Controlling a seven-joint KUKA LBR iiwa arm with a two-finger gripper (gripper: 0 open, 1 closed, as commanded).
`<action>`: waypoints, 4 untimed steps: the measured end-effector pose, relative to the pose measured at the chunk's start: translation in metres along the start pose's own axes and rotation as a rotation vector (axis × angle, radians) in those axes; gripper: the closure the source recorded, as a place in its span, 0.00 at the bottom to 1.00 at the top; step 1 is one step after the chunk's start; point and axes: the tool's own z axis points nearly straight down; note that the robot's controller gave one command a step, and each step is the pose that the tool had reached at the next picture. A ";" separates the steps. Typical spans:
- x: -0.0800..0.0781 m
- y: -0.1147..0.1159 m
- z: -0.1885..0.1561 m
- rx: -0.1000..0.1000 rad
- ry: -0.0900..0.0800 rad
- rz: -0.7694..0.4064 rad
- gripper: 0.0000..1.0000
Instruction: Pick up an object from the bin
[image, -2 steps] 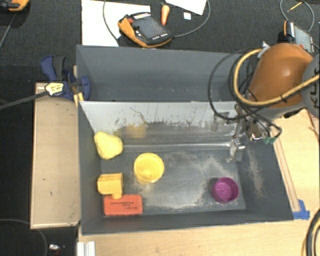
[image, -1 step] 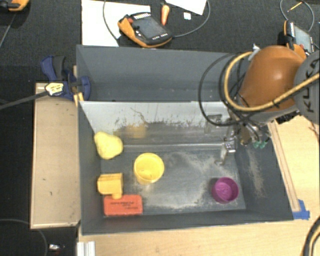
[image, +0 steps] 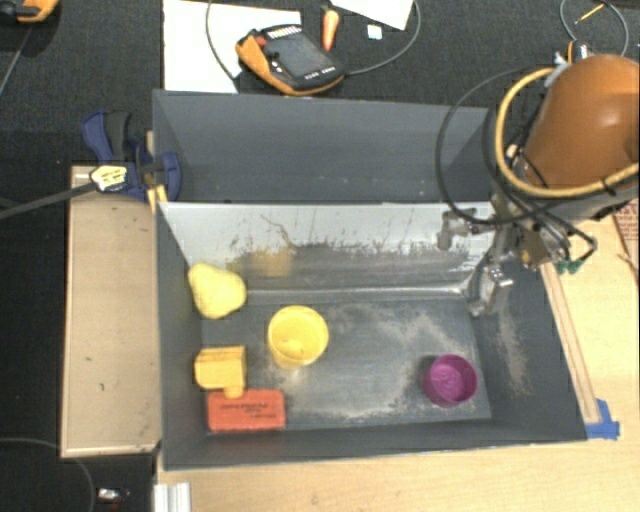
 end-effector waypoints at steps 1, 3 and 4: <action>0.036 0.009 -0.023 -0.007 0.009 0.073 0.00; -0.014 -0.038 -0.036 -0.005 0.004 -0.016 0.00; 0.016 -0.008 -0.051 -0.003 -0.004 -0.159 1.00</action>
Offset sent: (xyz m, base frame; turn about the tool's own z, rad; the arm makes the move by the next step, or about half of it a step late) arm -0.0399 0.0140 0.0521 -0.0312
